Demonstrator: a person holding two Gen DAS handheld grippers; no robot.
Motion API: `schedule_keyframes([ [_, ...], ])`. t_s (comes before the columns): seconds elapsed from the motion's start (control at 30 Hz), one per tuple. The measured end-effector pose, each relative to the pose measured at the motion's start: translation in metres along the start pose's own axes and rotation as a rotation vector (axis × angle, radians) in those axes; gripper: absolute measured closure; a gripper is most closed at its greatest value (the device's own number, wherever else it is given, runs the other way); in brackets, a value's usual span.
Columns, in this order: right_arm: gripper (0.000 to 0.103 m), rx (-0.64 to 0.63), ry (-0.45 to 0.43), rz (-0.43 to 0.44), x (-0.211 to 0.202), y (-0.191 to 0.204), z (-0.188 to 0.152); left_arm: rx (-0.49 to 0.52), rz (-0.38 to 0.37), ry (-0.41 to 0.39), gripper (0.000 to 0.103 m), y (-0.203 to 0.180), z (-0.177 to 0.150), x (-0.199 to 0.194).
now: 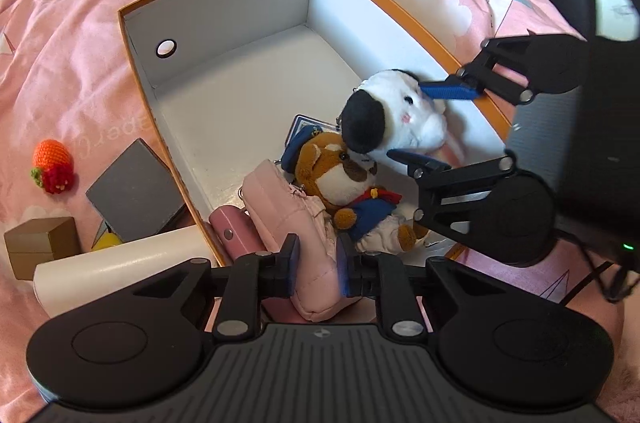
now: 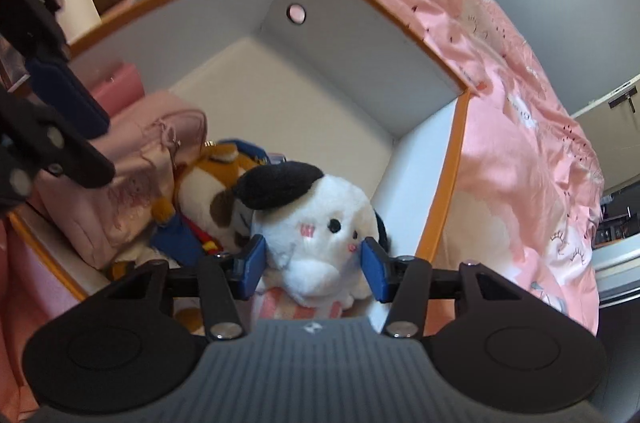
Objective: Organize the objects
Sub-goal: 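Lower the white plush and pink bag into the box and open both tools, then move both tools back to the pile beside the box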
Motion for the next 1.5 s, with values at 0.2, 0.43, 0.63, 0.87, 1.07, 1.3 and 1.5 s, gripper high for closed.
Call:
schedule_keyframes([
  [0.2,0.053,0.212,0.071,0.197,0.005,-0.028,0.004,-0.042,-0.046,-0.033,0.085,0.011,-0.002,-0.003],
  [0.43,0.052,0.253,0.119,0.241,0.003,-0.04,0.005,-0.054,-0.062,-0.05,0.085,0.012,-0.004,-0.003],
  [0.63,0.048,0.233,0.032,0.235,-0.017,-0.048,0.019,-0.08,-0.069,-0.091,0.085,0.019,-0.002,-0.007],
  [0.87,0.079,0.194,0.081,0.243,0.005,-0.039,0.022,-0.098,-0.082,-0.12,0.085,0.019,-0.003,-0.01],
  [1.07,0.078,0.179,0.076,0.218,0.01,-0.029,0.021,-0.105,-0.071,-0.129,0.085,0.019,-0.006,-0.01],
  [1.3,0.077,0.194,0.016,0.148,-0.014,-0.022,0.02,-0.097,-0.056,-0.198,0.085,0.017,-0.011,-0.028],
  [1.5,0.07,0.234,-0.109,0.094,-0.054,-0.021,0.024,-0.119,-0.052,-0.261,0.084,0.019,-0.014,-0.046],
])
Point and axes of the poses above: each gripper's, at about its wrist camera, not at the fingertips, and x roughly the way its jaws point, y to its left, z to its top, the point moved 1 cm from there along x, roughly the way its jaws point, and after that the axes turned 6 degrees about z, right-handed, at the moved point
